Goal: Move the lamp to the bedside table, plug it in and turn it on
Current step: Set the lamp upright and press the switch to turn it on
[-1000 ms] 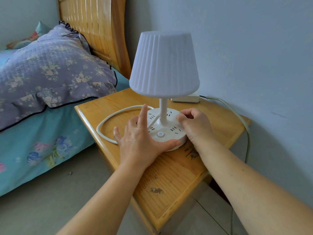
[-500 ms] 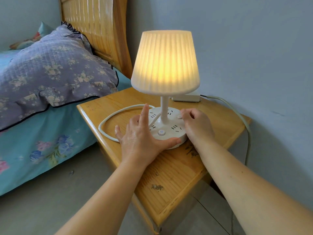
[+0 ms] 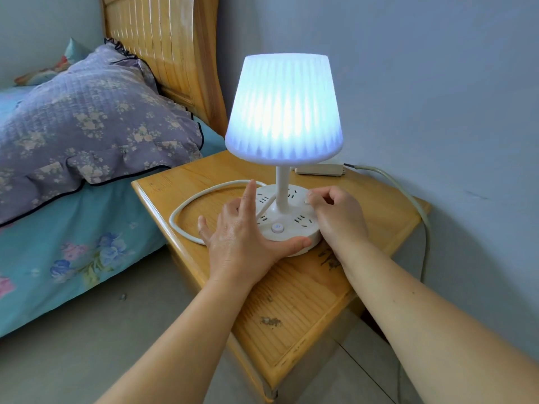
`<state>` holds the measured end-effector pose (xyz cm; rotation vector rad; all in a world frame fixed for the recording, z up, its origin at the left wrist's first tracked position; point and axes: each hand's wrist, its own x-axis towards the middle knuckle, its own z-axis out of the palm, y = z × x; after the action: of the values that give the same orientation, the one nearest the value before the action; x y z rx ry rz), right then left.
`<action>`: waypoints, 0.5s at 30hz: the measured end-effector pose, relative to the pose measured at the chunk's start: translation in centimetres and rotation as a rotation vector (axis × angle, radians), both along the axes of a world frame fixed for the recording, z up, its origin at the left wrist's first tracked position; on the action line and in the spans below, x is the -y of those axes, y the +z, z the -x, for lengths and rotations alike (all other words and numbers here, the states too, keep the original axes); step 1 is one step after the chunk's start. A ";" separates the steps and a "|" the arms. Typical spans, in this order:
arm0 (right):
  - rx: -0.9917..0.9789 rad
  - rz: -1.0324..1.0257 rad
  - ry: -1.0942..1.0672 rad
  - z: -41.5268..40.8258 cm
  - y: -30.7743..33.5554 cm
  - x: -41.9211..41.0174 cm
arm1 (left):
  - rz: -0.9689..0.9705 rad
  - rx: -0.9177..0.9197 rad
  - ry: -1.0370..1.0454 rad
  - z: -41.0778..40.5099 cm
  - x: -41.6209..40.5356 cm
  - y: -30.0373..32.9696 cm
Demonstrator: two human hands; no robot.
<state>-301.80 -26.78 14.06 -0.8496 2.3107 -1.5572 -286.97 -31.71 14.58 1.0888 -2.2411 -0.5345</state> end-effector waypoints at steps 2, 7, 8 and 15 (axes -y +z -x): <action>-0.042 -0.006 0.004 -0.1 0.1 -0.2 | 0.001 -0.004 -0.002 0.0 0.0 -0.1; -0.066 -0.041 -0.013 0.0 0.3 -0.2 | 0.008 -0.005 -0.003 0.1 0.1 -0.2; -0.065 -0.041 -0.020 0.0 0.3 -0.1 | 0.005 -0.003 -0.002 0.1 0.1 -0.2; -0.118 -0.059 -0.010 -0.4 0.5 -0.3 | -0.012 0.004 -0.001 0.0 0.1 -0.1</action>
<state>-301.44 -26.52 14.57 -0.9406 2.4335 -1.4723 -286.92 -31.85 14.45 1.0960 -2.2450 -0.5473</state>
